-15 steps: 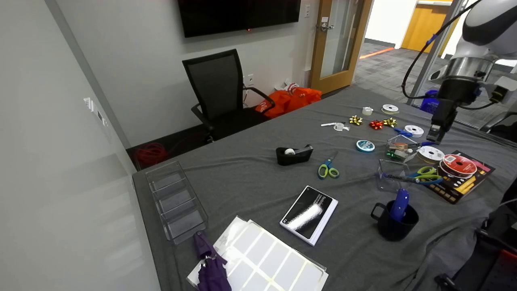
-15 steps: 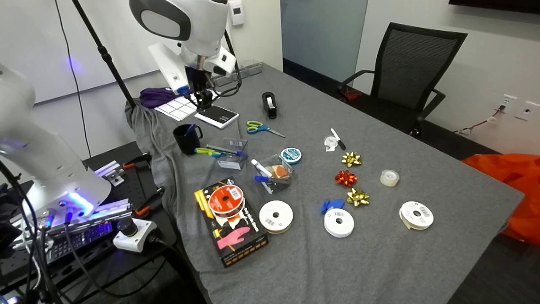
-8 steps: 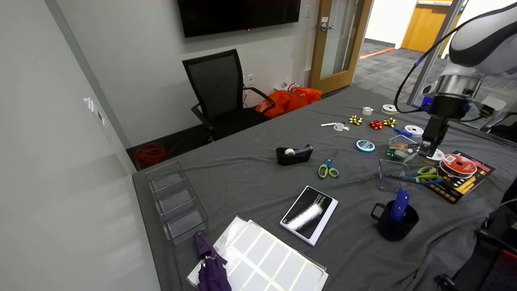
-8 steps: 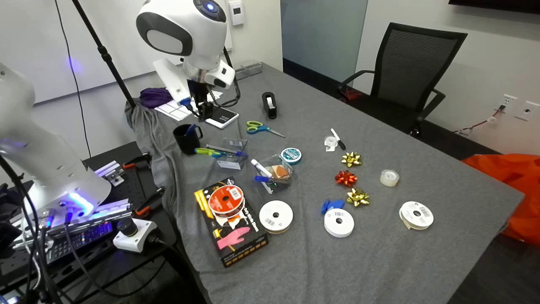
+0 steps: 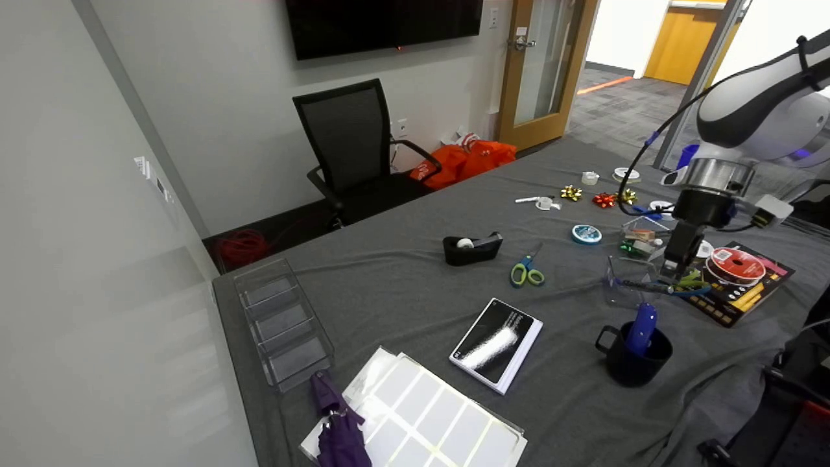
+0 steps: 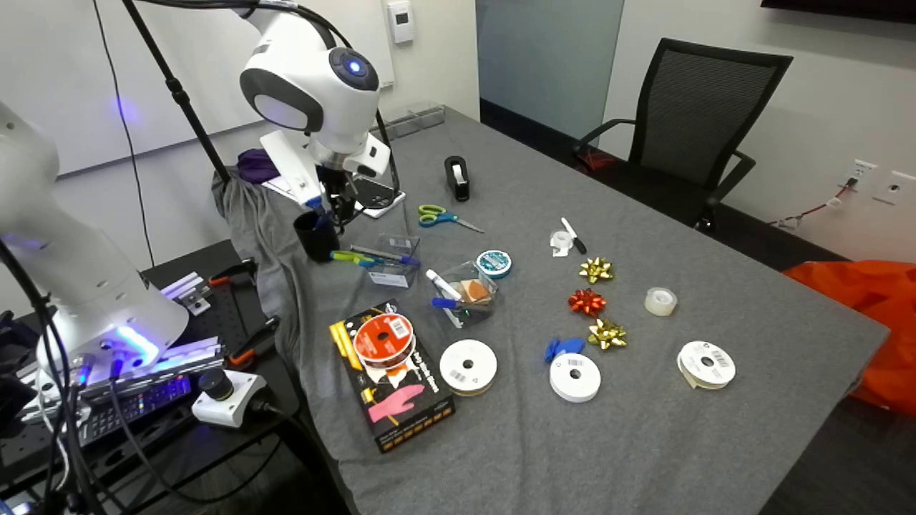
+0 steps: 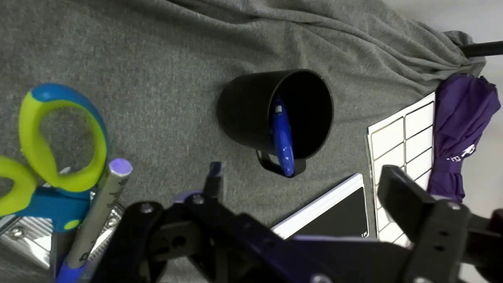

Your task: Take the blue object out of the black cup

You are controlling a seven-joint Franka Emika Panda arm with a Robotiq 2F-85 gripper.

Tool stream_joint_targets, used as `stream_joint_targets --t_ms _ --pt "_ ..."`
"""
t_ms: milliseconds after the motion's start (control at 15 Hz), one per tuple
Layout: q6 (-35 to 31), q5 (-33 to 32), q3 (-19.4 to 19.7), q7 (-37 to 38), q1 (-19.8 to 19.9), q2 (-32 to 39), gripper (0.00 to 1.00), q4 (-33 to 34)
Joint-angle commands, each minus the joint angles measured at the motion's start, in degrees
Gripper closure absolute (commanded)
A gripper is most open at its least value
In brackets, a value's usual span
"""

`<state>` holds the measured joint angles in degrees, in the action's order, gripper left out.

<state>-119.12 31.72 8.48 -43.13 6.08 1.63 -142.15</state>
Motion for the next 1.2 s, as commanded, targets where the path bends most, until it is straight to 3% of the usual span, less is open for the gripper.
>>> stream_joint_targets --t_ms 0,800,867,933,1133 --pt "-3.71 4.7 -1.54 -4.83 0.21 2.39 0.0 -1.6" --pt "-6.1 10.42 -3.34 -10.65 0.88 7.3 0.0 -1.33" --pt "-6.19 10.36 -3.36 -10.76 0.89 7.39 0.17 -1.37" --pt "-6.2 10.24 -3.34 -10.78 0.9 7.43 0.27 -1.37" --pt "-6.17 10.06 -3.29 -10.89 0.96 7.58 0.49 -1.28"
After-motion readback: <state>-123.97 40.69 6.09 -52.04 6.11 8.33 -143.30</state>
